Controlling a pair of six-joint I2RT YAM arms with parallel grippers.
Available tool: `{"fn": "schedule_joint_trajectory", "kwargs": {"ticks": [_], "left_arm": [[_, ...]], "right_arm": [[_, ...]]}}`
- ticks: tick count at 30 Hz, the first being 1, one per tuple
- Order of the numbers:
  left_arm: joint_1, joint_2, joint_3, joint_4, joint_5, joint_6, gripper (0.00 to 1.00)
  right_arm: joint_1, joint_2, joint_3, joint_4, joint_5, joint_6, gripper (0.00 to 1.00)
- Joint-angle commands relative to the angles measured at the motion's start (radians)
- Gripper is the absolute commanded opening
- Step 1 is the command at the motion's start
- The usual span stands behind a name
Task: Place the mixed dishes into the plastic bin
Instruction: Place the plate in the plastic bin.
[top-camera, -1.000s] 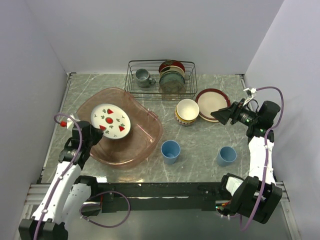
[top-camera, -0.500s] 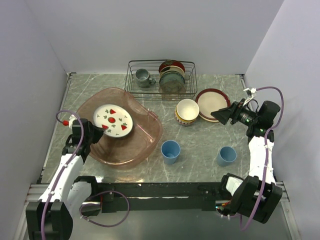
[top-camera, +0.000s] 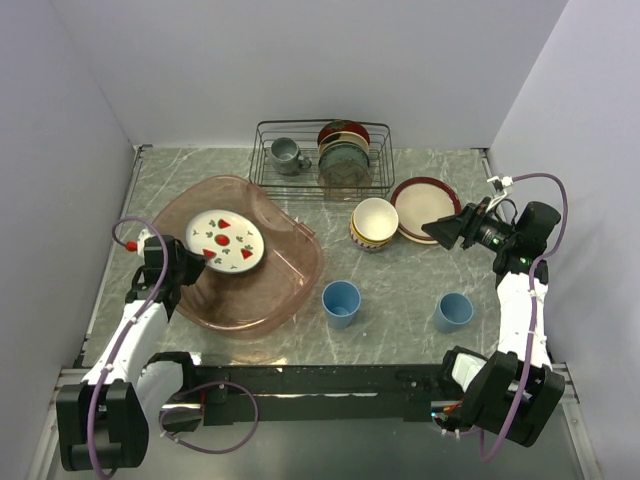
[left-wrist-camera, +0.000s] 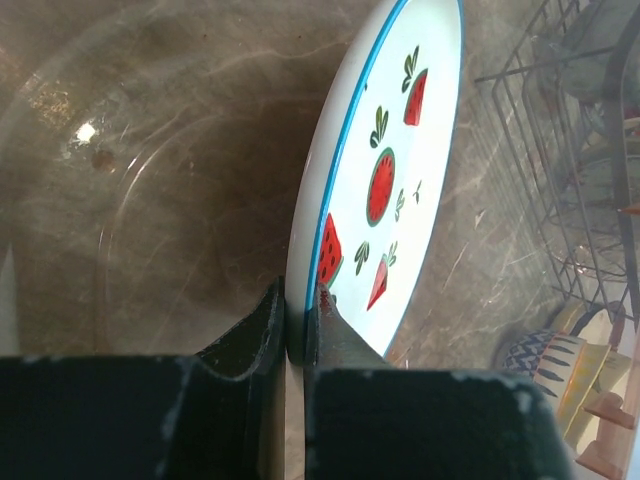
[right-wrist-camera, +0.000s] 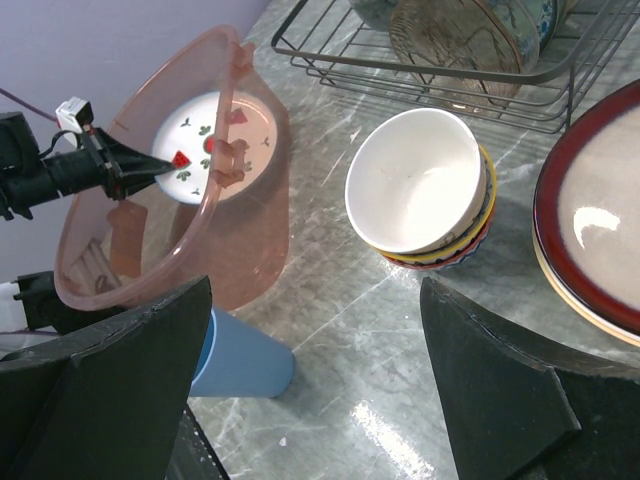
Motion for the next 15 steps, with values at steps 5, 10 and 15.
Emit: {"fn": "schedule_joint_trajectory", "kwargs": {"ticks": [5,10,15], "left_arm": [[0.015,0.010,0.028,0.155,0.031,-0.025,0.18],[0.018,0.021,0.031,0.158,0.035,-0.019,0.25],[0.021,0.044,0.036,0.155,0.039,-0.013,0.30]], "right_arm": [[-0.006,-0.004,0.003,0.017,-0.006,-0.007,0.92],[-0.004,-0.004,0.003,0.016,-0.006,-0.007,0.92],[-0.004,-0.005,0.003,0.016,-0.007,-0.007,0.92]]}}
